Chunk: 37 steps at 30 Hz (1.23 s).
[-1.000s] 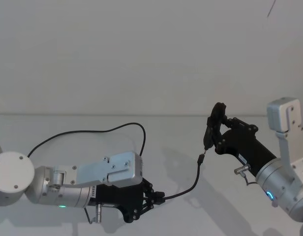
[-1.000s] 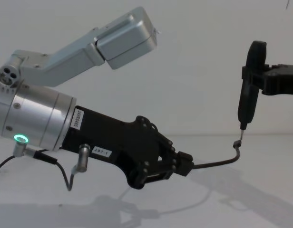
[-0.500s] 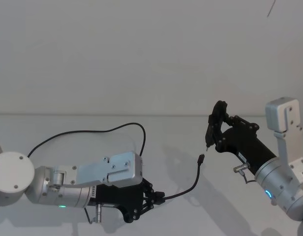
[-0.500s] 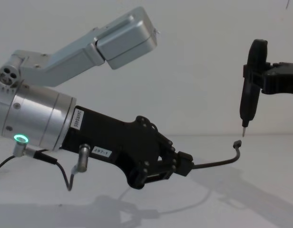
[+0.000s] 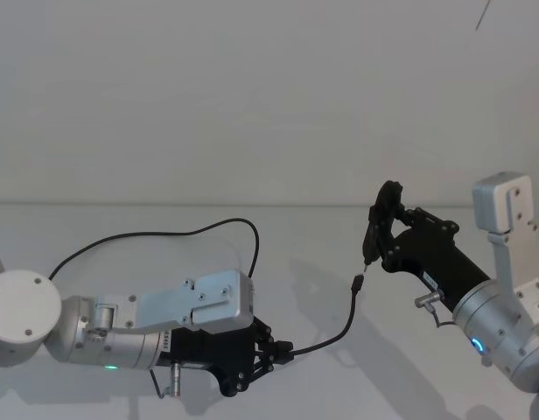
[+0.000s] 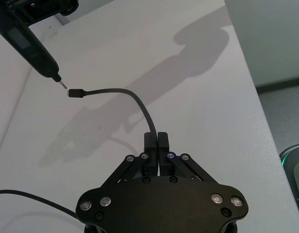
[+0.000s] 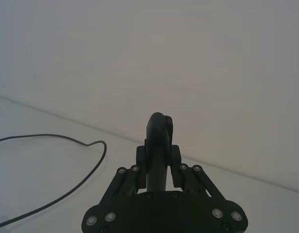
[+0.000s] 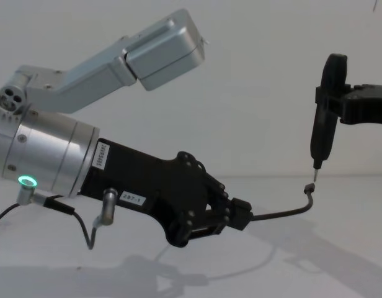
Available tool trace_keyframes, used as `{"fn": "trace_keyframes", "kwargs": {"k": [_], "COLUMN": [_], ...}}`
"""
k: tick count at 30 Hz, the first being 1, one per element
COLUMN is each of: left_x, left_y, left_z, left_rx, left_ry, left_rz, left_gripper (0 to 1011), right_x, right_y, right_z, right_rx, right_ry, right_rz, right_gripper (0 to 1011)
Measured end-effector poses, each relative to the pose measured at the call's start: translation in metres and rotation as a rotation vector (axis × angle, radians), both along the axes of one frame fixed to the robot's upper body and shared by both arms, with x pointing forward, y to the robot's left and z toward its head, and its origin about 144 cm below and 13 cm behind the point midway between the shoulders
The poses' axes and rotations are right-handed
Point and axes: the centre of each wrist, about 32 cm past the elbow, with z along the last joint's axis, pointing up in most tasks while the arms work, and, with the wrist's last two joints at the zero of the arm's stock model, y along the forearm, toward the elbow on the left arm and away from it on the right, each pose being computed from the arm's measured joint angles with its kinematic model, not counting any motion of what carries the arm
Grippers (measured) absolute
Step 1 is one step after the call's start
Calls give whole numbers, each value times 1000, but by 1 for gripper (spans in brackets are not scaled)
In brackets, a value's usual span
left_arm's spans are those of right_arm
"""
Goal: Pick up the data cable with the one hand.
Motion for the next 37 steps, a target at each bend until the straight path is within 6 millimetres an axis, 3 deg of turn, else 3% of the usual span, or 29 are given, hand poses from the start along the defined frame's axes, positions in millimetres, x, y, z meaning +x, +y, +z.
{"fn": "trace_keyframes", "kwargs": {"k": [37], "left_x": [0], "left_y": [0], "left_z": [0], "left_rx": [0], "left_ry": [0], "left_rz": [0], "left_gripper": [40], "right_x": [-1], "right_y": [-1], "right_z": [1], "right_rx": [15], "right_ry": [22], "right_rz": [32], "right_gripper": [279]}}
